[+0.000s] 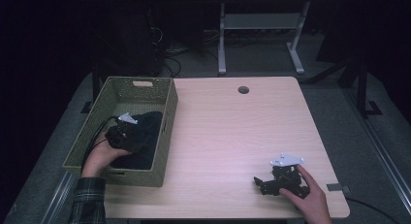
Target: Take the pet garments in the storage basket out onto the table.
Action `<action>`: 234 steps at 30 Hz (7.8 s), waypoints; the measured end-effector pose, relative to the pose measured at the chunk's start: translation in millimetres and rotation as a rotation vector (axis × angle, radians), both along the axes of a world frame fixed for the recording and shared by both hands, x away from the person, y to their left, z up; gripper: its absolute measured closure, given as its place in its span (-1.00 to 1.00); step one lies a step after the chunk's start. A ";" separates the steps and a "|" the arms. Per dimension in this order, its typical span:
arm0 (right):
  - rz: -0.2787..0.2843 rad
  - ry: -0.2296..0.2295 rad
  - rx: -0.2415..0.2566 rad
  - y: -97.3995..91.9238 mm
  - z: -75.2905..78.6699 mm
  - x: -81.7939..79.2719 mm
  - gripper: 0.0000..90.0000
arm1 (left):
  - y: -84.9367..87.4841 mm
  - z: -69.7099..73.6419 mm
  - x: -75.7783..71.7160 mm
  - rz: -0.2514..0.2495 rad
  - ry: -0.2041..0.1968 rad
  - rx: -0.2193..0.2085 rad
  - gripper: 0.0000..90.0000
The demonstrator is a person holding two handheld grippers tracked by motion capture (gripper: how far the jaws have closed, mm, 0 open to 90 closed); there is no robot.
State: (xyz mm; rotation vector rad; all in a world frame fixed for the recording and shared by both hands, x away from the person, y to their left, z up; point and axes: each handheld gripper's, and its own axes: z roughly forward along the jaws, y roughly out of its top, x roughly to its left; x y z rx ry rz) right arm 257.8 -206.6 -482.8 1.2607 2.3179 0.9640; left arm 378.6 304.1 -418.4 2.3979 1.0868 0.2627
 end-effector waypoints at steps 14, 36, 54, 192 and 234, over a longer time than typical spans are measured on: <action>0.000 0.000 0.000 0.0 0.0 0.0 -1.00 | -9.5 -12.2 1.9 -0.038 0.083 0.116 -0.69; 0.000 0.000 0.000 0.0 0.0 0.1 -1.00 | -4.2 6.8 -2.4 -0.002 0.065 0.066 0.42; 0.000 0.000 0.000 0.0 0.0 0.1 -1.00 | 9.1 39.6 -7.2 0.081 -0.055 -0.087 0.44; 0.004 -0.001 0.003 0.1 0.1 0.7 -1.00 | -289.5 5.6 15.5 -0.373 -0.073 -0.276 0.44; 0.003 0.004 0.001 -0.1 0.2 0.0 -1.00 | -224.1 10.4 -48.9 -0.267 -0.195 -0.262 -0.68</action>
